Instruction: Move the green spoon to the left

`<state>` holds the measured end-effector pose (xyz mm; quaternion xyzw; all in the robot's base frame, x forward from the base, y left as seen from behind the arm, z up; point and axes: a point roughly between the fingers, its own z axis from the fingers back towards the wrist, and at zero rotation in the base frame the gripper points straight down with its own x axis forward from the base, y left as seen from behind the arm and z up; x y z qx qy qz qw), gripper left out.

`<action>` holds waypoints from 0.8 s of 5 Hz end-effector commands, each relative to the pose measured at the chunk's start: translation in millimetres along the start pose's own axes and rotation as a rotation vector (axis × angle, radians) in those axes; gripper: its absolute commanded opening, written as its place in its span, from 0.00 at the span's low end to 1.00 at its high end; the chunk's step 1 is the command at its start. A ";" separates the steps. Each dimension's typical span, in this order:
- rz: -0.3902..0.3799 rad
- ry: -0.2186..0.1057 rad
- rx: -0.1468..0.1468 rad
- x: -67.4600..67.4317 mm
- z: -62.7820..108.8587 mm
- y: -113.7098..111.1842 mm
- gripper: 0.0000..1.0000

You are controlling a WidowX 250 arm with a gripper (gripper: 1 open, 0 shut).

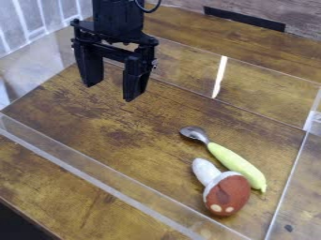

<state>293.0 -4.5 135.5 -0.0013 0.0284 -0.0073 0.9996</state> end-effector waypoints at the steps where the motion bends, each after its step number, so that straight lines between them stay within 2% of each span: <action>1: 0.033 0.036 -0.001 -3.7 -12.6 -3.3 1.00; 2: 0.203 0.023 -0.004 1.6 -15.9 -28.9 1.00; 4: 0.613 -0.051 -0.056 25.4 -20.1 -89.9 1.00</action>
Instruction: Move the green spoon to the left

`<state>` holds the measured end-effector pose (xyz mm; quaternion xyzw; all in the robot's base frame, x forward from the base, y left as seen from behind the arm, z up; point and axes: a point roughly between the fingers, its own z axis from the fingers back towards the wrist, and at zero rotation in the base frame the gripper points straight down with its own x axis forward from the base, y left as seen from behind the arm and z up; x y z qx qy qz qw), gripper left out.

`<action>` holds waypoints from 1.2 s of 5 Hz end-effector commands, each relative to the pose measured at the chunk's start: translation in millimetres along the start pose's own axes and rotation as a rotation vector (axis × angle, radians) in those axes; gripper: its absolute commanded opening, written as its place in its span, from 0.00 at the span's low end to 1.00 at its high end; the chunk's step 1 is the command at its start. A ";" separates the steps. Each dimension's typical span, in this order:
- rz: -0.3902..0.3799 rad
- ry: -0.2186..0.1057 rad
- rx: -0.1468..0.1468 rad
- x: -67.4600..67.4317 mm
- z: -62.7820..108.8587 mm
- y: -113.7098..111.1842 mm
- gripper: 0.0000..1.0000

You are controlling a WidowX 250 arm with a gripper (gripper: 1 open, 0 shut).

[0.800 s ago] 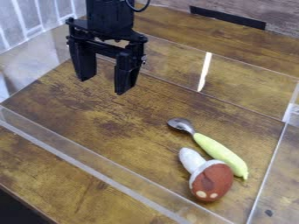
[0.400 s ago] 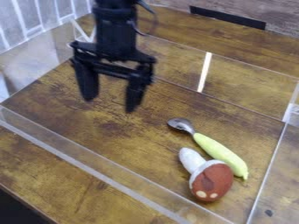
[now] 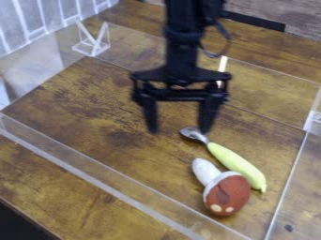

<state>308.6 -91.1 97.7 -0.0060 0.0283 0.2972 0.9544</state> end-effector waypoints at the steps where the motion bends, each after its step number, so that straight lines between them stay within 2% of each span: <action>1: 0.158 -0.058 -0.073 0.1 9.8 -31.0 1.00; 2: 0.281 -0.074 -0.092 3.0 -1.1 -43.3 1.00; 4: 0.393 -0.110 -0.092 11.1 -18.5 -58.0 1.00; 6: 0.442 -0.127 -0.085 22.4 -29.7 -64.2 1.00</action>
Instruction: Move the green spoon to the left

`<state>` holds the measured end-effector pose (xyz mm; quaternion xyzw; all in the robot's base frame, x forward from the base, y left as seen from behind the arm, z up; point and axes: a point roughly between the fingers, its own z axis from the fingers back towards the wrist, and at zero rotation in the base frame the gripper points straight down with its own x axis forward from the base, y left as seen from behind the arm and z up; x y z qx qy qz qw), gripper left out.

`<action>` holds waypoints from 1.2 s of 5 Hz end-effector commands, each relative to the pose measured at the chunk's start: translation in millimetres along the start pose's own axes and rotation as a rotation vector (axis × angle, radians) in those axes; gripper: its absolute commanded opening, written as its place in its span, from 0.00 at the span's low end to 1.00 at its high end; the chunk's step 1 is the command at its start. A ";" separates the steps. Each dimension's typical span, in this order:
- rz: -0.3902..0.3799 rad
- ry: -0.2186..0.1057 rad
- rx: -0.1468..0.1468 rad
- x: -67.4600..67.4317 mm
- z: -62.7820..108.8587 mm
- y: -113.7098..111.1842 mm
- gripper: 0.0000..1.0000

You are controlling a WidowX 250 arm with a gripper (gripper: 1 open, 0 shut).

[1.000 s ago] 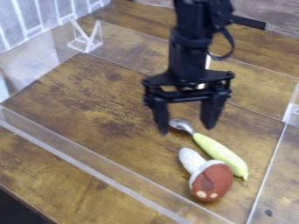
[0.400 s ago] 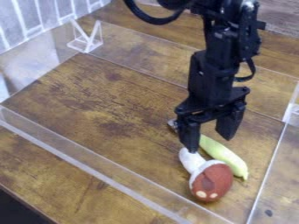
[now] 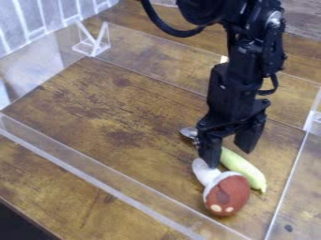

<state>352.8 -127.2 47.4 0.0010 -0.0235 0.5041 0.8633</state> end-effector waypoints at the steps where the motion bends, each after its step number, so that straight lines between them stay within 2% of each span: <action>1: -0.006 -0.018 -0.055 5.2 14.6 -13.2 1.00; 6: -0.034 -0.032 -0.005 27.7 -0.6 -20.5 1.00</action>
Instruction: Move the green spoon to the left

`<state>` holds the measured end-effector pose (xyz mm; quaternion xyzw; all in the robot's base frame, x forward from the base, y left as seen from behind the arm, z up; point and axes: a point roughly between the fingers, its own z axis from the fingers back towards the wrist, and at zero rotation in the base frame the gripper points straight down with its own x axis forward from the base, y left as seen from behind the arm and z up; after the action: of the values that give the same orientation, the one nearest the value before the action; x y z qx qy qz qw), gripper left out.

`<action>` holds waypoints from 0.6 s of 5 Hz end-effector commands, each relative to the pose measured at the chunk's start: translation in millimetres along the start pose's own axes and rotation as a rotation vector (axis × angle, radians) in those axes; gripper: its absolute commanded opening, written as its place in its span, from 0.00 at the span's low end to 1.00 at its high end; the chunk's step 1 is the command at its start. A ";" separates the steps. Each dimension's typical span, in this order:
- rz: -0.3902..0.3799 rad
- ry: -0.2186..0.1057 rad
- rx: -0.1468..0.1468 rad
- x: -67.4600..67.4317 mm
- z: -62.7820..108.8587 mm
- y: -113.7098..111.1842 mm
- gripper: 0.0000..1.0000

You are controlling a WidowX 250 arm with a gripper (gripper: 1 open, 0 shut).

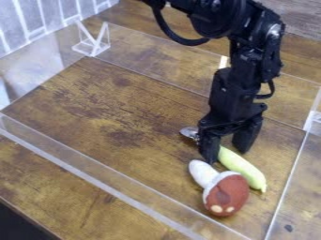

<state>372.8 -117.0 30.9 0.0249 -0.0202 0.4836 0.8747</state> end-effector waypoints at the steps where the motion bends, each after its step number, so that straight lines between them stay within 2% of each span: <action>1: 0.021 -0.017 -0.041 12.7 16.8 -7.8 1.00; 3: 0.037 -0.013 -0.026 17.4 15.2 -8.7 1.00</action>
<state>377.4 -115.4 30.4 0.0330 -0.0155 0.4891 0.8715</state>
